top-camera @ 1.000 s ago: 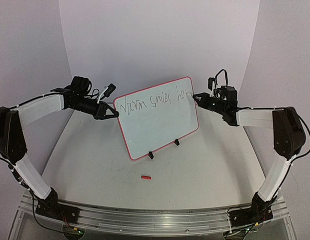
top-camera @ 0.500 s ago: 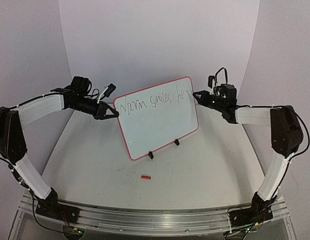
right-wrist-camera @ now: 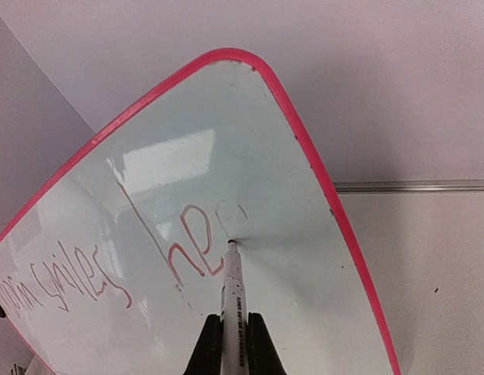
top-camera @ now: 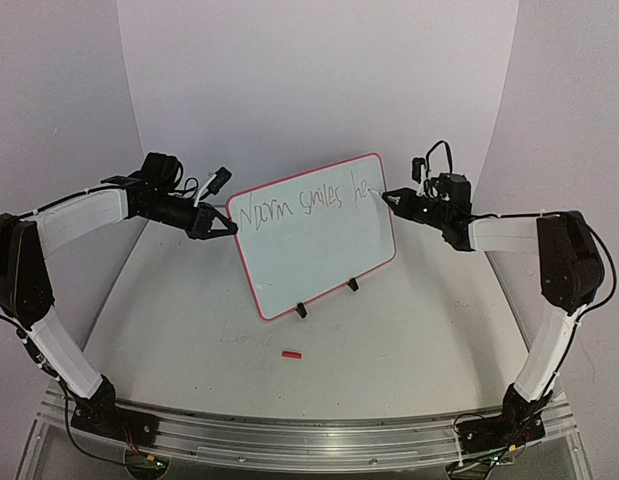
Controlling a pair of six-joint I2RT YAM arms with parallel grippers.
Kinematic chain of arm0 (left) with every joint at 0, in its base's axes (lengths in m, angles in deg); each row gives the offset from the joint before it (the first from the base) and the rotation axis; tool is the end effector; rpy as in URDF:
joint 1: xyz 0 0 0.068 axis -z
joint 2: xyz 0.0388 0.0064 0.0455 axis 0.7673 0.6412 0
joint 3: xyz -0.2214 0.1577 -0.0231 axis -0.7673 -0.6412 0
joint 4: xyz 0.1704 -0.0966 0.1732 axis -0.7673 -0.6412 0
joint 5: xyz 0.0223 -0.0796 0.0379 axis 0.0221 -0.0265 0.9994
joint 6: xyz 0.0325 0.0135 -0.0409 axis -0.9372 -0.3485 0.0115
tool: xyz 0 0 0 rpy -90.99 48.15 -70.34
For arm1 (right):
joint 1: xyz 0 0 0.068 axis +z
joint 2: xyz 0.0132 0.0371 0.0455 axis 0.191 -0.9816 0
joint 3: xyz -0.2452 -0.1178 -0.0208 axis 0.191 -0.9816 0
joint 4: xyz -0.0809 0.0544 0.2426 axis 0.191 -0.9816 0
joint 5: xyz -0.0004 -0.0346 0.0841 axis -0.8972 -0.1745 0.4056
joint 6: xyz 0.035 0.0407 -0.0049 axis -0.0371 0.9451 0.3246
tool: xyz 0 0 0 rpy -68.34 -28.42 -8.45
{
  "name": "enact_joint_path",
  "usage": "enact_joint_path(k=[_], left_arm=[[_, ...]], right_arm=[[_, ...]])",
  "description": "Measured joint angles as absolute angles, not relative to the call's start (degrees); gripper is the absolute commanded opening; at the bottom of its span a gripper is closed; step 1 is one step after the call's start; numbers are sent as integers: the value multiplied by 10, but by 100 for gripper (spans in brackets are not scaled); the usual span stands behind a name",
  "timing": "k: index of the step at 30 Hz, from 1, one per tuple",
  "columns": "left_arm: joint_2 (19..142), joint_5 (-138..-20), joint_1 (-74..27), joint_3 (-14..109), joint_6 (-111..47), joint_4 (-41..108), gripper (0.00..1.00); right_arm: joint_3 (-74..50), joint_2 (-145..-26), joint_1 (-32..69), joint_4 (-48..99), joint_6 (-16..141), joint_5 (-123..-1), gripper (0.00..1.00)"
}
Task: Write a sentence on the whiteboard
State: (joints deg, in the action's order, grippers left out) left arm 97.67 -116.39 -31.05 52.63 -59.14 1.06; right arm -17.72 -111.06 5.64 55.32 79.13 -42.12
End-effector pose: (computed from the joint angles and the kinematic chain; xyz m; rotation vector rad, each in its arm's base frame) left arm 0.3253 -0.1395 0.2988 1.0254 2.0156 -0.9716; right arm 0.4096 0.1395 0.2549 -0.2623 1.7532 0.9156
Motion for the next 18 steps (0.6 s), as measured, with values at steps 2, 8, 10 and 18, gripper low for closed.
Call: enact_joint_path(k=[2, 8, 10, 18], left_arm=[[977, -1164, -310, 526, -591, 10, 0], [977, -1164, -310, 526, -591, 10, 0], [977, -1164, -310, 526, -591, 10, 0], [977, -1164, -310, 526, -591, 10, 0]], right_arm=[[-191, -1111, 56, 551, 790, -422, 0], [-199, -1111, 56, 550, 790, -427, 0], [-199, -1111, 56, 550, 790, -430, 0], [-183, -1111, 56, 546, 790, -446, 0]])
